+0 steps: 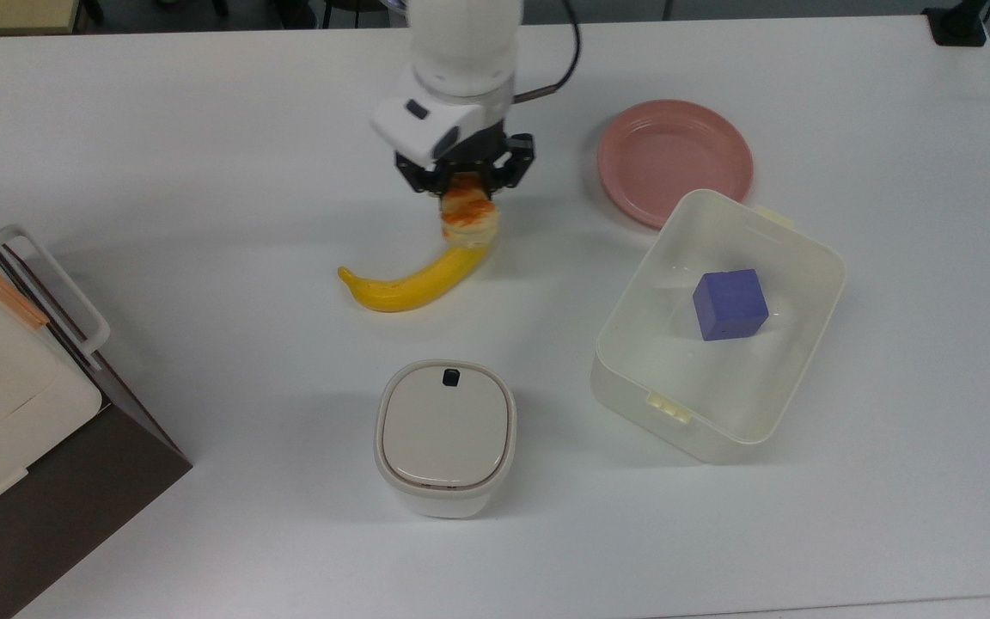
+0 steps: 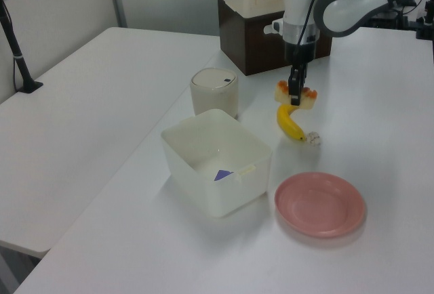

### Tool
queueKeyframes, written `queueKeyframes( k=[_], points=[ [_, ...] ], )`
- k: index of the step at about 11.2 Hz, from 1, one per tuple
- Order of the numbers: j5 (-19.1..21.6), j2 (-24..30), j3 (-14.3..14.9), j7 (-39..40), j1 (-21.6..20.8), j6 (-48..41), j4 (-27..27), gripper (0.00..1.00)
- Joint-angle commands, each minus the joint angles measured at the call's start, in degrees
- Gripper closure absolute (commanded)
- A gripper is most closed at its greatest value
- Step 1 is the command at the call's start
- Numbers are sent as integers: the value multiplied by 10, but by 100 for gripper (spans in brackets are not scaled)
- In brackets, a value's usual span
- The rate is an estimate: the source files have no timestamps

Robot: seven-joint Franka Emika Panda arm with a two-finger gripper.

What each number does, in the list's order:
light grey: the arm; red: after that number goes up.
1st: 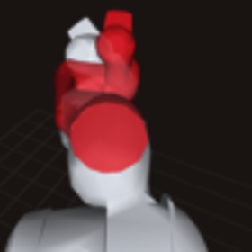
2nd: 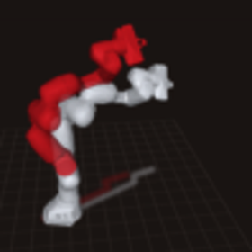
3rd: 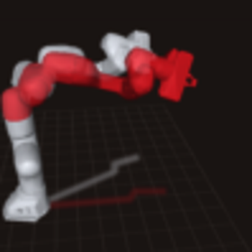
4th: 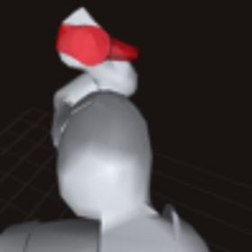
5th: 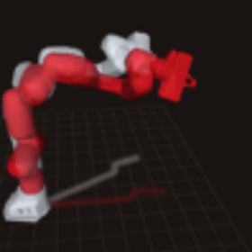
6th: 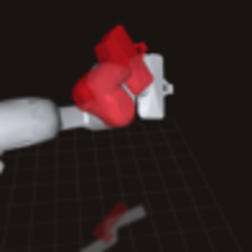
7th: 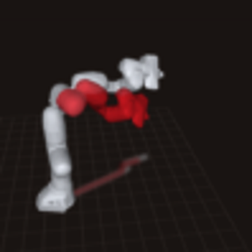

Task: Put the bread on the table
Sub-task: 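Lift the bread off the plate and carry it past the banana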

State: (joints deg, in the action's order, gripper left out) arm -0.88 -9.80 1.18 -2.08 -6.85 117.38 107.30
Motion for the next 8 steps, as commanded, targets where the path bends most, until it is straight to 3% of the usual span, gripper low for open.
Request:
queueKeyframes(
  k=[1, 8],
  points=[
    [-4, 15, 1, 23, 43, -24, 3, 53],
    [-4, 13, 0, 40, 145, -16, 5, 52]
  ],
)
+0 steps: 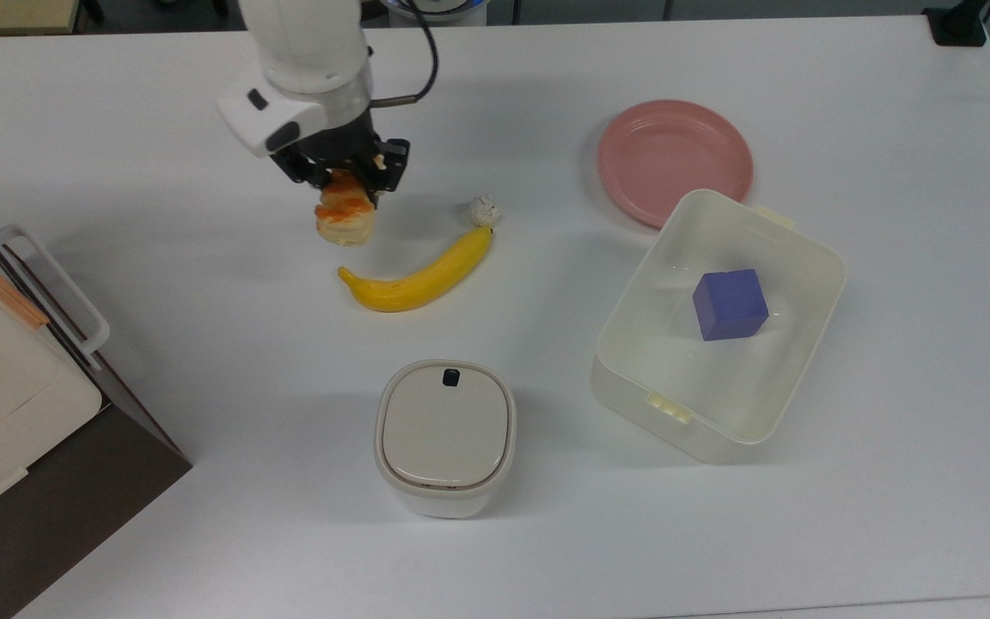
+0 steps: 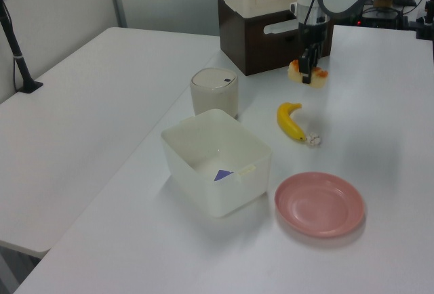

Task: Put the bread on the table
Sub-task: 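Lift the bread off the plate and carry it past the banana, then lower the bread onto the bare table and open the gripper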

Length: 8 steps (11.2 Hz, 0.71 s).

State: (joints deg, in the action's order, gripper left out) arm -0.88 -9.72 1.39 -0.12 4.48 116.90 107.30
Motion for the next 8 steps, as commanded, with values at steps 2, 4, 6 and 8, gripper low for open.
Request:
queueKeyframes(
  k=[2, 4, 6, 8],
  points=[
    [-3, 7, -2, 41, 61, -11, 10, 50],
    [-3, 6, -2, 49, 90, -11, 20, 51],
    [-3, 4, -1, 65, 121, -11, 27, 51],
    [-3, -8, -1, 70, 125, -3, 30, 51]
  ],
)
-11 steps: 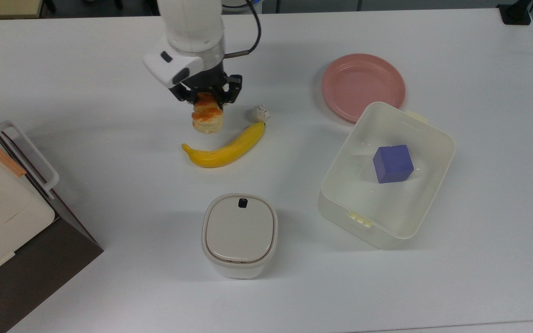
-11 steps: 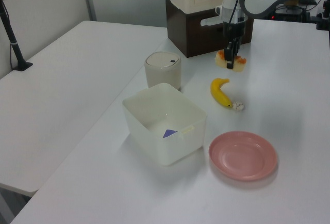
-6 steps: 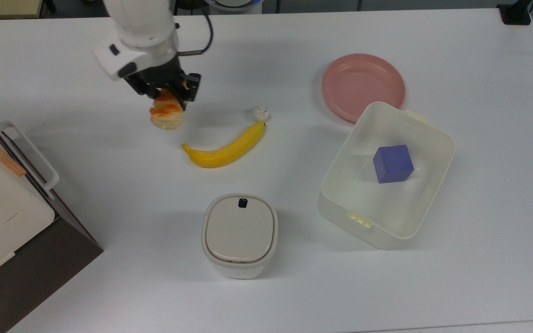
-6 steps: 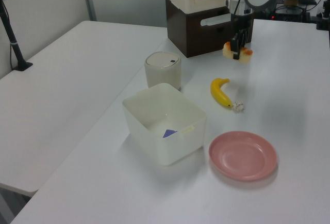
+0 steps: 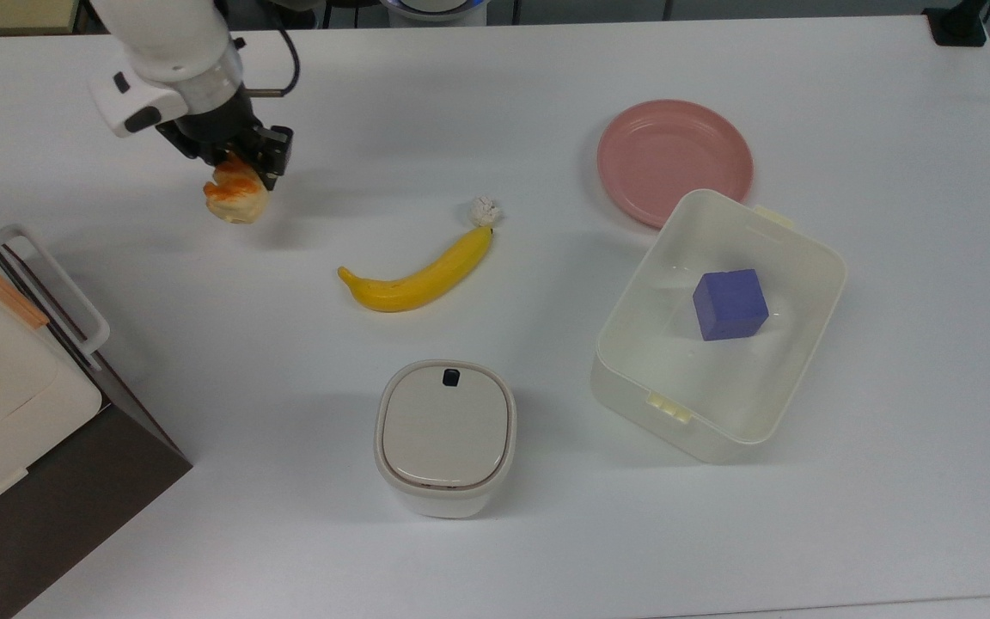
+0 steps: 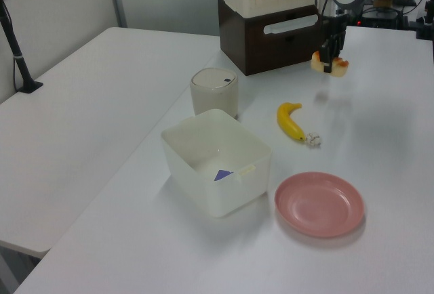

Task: Put the bread on the table
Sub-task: 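Lower the bread onto the bare table and open the gripper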

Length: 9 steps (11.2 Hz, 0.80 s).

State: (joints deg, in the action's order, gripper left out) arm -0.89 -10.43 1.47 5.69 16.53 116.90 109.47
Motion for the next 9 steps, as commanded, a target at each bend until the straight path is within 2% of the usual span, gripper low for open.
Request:
queueKeyframes(
  k=[1, 3, 8, 9],
  points=[
    [-3, -3, -2, 13, 4, 8, 16, 51],
    [-4, -24, -1, 15, 3, 28, 19, 50],
    [-4, -29, -1, 19, 4, 32, 17, 50],
    [-4, -29, -1, 20, 4, 31, 16, 20]
  ],
)
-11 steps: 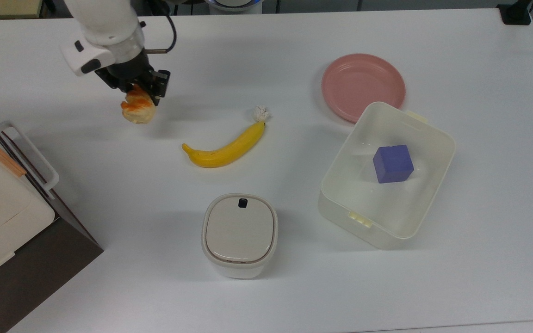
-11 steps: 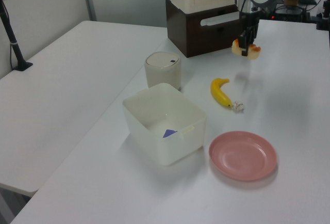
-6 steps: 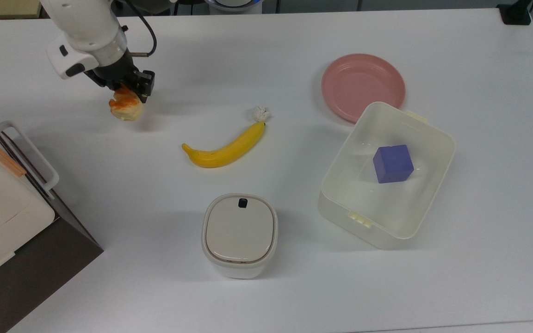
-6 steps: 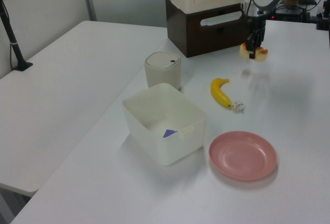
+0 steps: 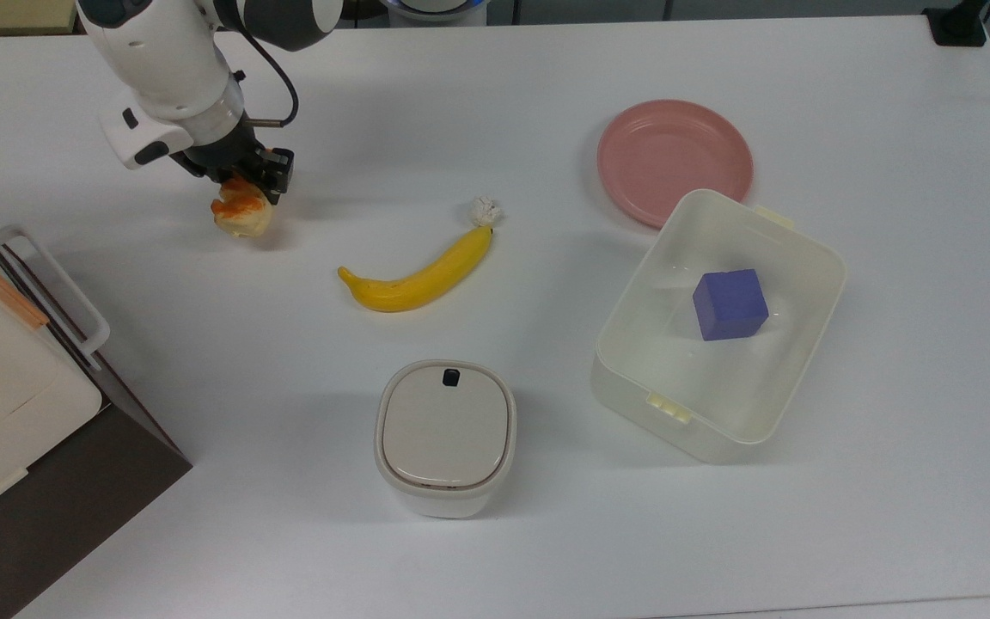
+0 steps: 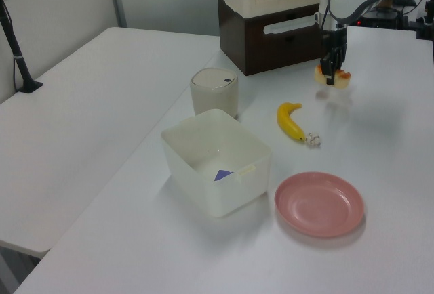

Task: Put the bread on the table
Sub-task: 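Lower the bread onto the bare table and open the gripper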

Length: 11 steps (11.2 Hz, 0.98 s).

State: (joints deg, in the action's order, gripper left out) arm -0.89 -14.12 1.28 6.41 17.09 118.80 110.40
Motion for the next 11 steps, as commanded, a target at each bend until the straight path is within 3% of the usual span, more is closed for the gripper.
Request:
queueKeyframes(
  k=[1, 6, 11],
  points=[
    [-5, 8, 0, 13, -1, 13, 7, 0],
    [-5, 11, 1, 12, -1, 12, 5, 0],
    [-1, 59, -15, -22, -49, -3, -34, 0]
  ],
)
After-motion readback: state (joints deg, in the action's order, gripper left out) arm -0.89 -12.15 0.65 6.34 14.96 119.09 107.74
